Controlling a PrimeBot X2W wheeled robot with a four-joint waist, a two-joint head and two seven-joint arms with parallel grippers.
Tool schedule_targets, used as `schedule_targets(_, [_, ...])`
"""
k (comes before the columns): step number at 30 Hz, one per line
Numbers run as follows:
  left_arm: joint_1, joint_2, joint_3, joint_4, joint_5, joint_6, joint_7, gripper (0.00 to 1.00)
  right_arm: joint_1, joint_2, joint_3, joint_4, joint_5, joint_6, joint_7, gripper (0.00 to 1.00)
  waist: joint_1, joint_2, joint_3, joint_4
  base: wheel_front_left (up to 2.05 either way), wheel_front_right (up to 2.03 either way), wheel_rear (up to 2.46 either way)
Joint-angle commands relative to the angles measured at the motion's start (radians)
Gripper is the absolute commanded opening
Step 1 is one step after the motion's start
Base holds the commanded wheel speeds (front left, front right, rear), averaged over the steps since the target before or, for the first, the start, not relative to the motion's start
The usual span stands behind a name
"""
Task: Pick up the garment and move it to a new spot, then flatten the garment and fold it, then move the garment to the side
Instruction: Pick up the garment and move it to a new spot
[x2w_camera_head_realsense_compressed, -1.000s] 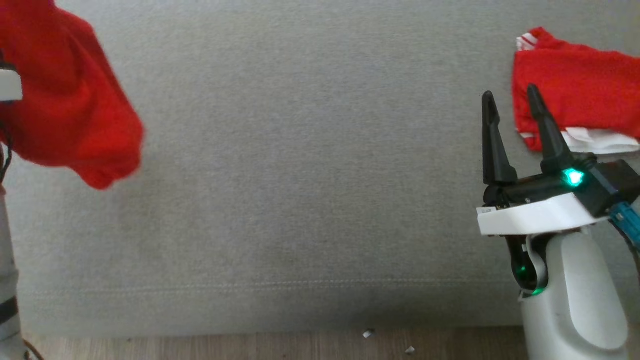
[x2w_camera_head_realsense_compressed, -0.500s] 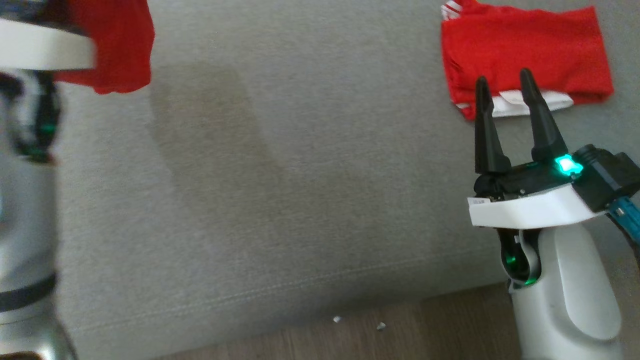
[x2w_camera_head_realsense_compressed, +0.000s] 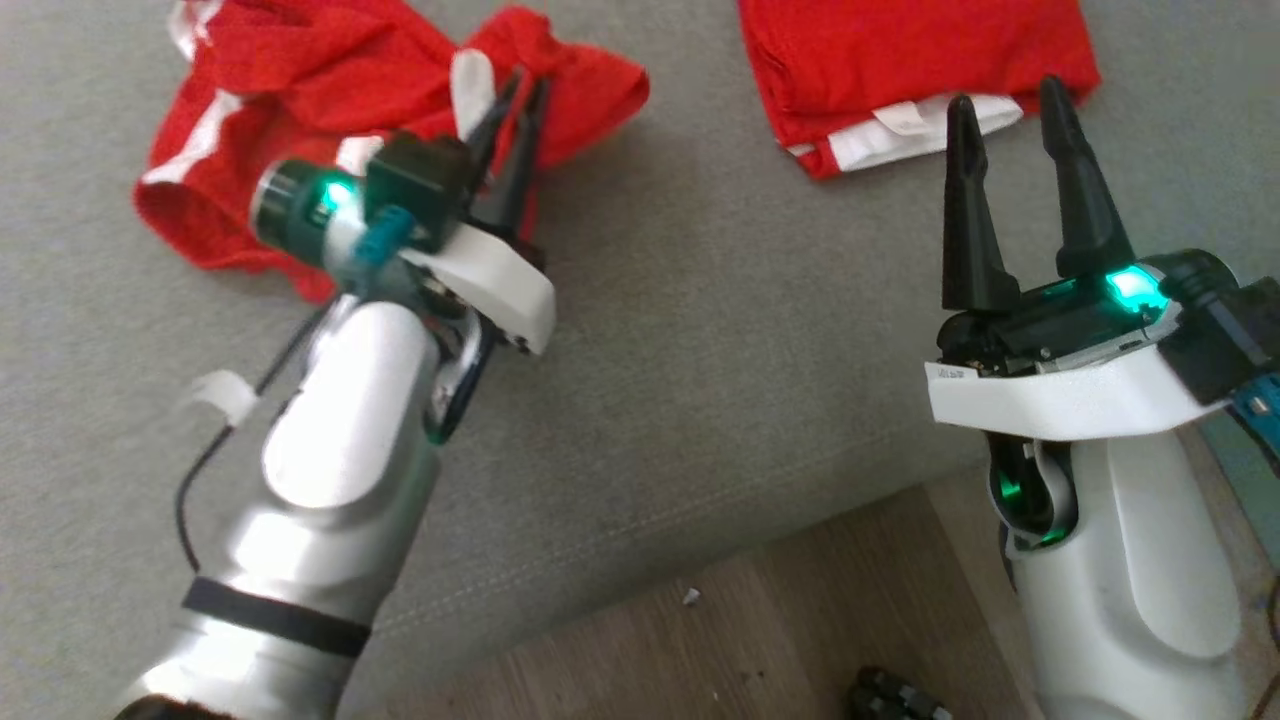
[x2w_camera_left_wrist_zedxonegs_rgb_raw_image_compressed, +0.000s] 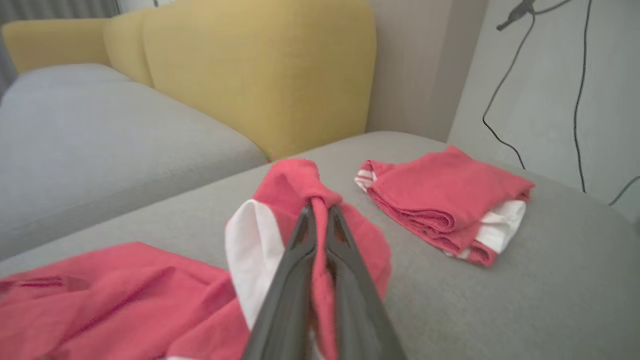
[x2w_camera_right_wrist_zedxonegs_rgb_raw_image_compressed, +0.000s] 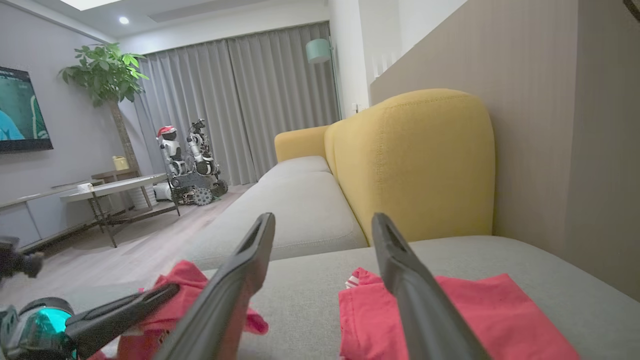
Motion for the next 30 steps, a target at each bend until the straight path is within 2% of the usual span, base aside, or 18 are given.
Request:
schedule_targets(1, [-0.046, 0.004, 0.008, -0.002, 0.009, 0.000, -0.017, 0.00, -0.020, 0.009, 0.021, -0.038, 0.011, 0.006, -0.010, 1.00, 0.0000, 0.0000, 0.028, -0.030, 0.00, 0.00, 0.00])
schedule_targets(4, [-0.068, -0.010, -0.042, 0.051, 0.024, 0.007, -0.035, 0.00, -0.022, 0.009, 0.019, -0.042, 0.013, 0.006, -0.012, 1.00, 0.0000, 0.0000, 0.039, -0.037, 0.00, 0.00, 0.00])
schedule_targets(5, [-0.072, -0.013, -0.058, 0.061, 0.024, 0.008, -0.039, 0.34, -0.021, 0.009, 0.016, -0.042, 0.013, 0.006, -0.012, 1.00, 0.0000, 0.0000, 0.040, -0.036, 0.00, 0.00, 0.00])
schedule_targets(6, [-0.076, -0.015, -0.075, 0.069, 0.023, 0.009, -0.042, 0.90, -0.021, 0.009, 0.012, -0.043, 0.012, 0.006, -0.013, 1.00, 0.0000, 0.0000, 0.042, -0.032, 0.00, 0.00, 0.00])
schedule_targets(7, [-0.078, -0.016, -0.092, 0.078, 0.019, 0.008, -0.044, 1.00, -0.020, 0.009, 0.009, -0.042, 0.011, 0.006, -0.013, 1.00, 0.0000, 0.0000, 0.043, -0.029, 0.00, 0.00, 0.00])
schedule_targets(13, [-0.070, -0.019, -0.206, 0.078, -0.070, 0.012, -0.050, 1.00, -0.026, 0.009, 0.003, -0.031, 0.005, 0.006, -0.015, 1.00, 0.0000, 0.0000, 0.020, 0.015, 0.00, 0.00, 0.00])
schedule_targets(17, [-0.054, -0.019, -0.216, 0.013, -0.115, 0.036, -0.051, 1.00, -0.025, 0.009, -0.002, -0.020, -0.008, 0.006, -0.015, 1.00, 0.0000, 0.0000, -0.007, 0.056, 0.00, 0.00, 0.00])
schedule_targets(22, [-0.004, -0.012, -0.152, -0.094, -0.128, 0.055, -0.051, 1.00, -0.016, 0.009, -0.016, 0.001, -0.043, 0.006, 0.001, 1.00, 0.0000, 0.0000, -0.049, 0.124, 0.00, 0.00, 0.00])
schedule_targets(30, [0.160, 0.058, 0.034, -0.263, -0.147, 0.084, -0.051, 1.00, 0.030, 0.009, -0.035, 0.038, -0.092, 0.006, 0.033, 1.00, 0.0000, 0.0000, -0.126, 0.226, 0.00, 0.00, 0.00])
